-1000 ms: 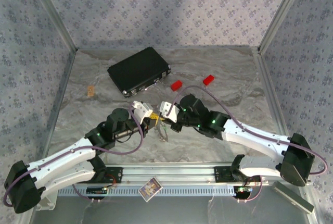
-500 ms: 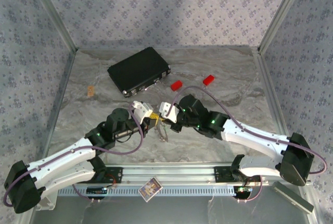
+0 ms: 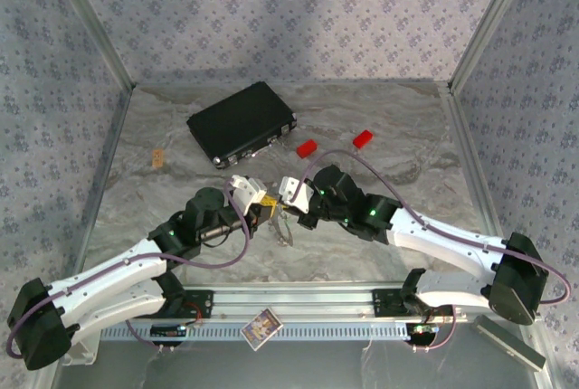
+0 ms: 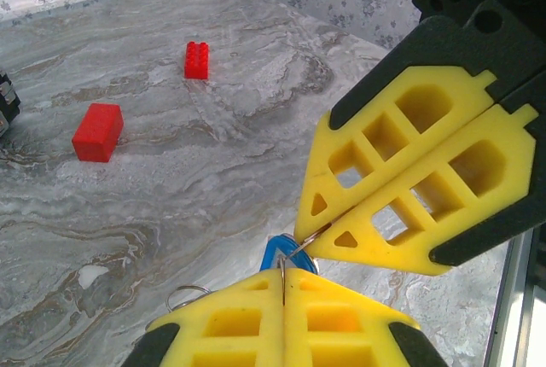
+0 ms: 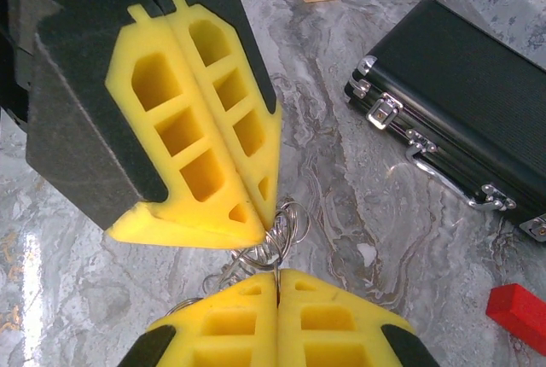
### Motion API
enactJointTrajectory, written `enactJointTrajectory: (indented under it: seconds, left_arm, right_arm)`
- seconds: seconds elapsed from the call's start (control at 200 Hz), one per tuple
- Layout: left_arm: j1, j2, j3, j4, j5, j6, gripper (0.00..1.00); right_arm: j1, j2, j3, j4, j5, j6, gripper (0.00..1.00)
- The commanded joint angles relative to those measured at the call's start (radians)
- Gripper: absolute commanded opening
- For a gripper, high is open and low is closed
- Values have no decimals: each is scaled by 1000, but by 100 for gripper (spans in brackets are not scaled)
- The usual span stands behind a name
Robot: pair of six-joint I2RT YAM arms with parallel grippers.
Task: Put the keys on the keyring
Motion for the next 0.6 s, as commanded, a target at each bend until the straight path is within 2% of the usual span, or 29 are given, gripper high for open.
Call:
enactJointTrajectory:
  seconds: [0.0,0.595]
  left_arm:
    - [-5,-2,15,58,22,-5,0]
    - [-6,2,16,64,22,-7,0]
  right_arm:
    - [1,-17,-6,16,21,8,0]
    - [6,-12,-6,19,-11,11,0]
